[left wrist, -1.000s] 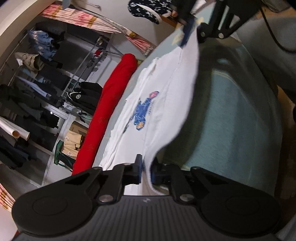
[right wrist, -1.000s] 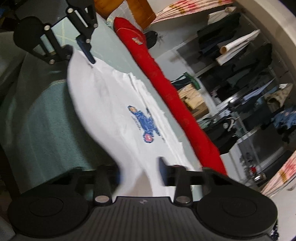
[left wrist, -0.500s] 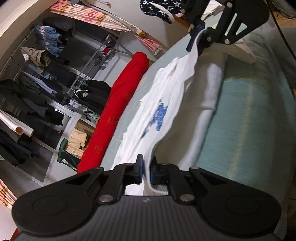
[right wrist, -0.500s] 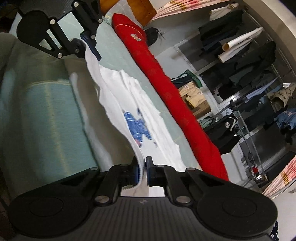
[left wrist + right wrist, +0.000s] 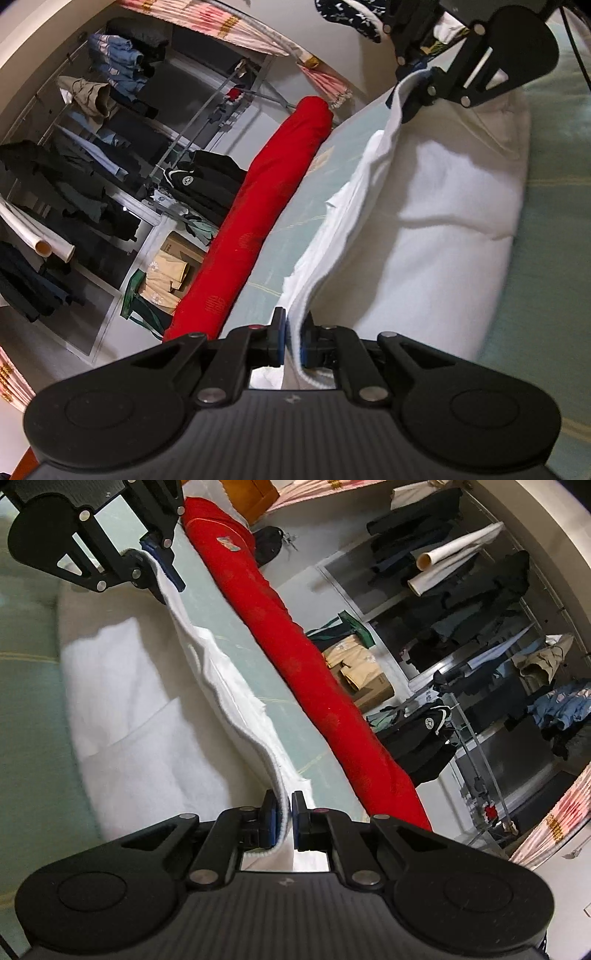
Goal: Fold clothes
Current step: 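Lift the hem with both tools and fold it toward the collar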
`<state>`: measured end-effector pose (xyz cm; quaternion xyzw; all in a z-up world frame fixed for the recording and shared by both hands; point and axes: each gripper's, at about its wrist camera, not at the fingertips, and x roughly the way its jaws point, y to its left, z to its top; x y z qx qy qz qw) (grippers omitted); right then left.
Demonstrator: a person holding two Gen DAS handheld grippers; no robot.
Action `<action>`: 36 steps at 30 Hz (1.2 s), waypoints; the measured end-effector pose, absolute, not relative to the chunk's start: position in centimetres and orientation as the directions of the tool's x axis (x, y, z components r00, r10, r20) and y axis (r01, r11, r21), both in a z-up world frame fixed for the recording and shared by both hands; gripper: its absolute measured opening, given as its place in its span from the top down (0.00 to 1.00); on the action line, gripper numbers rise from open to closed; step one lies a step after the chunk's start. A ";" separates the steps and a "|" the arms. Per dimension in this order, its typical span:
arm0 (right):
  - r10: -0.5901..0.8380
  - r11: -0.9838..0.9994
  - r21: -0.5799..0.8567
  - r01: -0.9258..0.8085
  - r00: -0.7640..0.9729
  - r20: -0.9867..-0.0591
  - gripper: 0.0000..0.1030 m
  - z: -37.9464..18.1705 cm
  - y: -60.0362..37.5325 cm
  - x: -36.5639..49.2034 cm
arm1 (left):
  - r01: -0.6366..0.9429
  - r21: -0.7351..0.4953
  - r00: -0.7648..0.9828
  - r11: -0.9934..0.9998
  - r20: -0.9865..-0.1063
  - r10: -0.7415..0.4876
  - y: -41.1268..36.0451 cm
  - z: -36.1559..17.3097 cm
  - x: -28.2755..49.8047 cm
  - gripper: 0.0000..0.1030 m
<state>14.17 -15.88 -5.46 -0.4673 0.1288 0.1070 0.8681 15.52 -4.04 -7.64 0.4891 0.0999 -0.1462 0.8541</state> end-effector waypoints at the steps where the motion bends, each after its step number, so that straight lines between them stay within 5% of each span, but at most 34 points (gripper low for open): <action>1: 0.064 0.544 -0.783 -0.301 0.945 -0.320 0.92 -5.4 -15.9 14.8 | 0.346 0.804 0.938 0.484 -0.313 -0.151 -4.0 -7.5 16.2 0.94; 27: 0.028 0.617 -0.727 -0.302 0.932 -0.363 0.92 -7.6 -17.9 30.4 | 0.388 0.755 0.915 0.529 -0.383 -0.124 -4.2 -9.9 29.9 0.93; 29: 0.029 0.623 -0.716 -0.315 0.924 -0.381 0.92 -8.1 -17.9 31.0 | 0.403 0.746 0.907 0.530 -0.404 -0.120 -4.2 -10.5 30.4 0.85; 36: 0.015 0.645 -0.685 -0.339 0.901 -0.433 0.50 -9.4 -18.1 31.0 | 0.437 0.709 0.883 0.553 -0.455 -0.115 -3.3 -11.1 30.0 0.67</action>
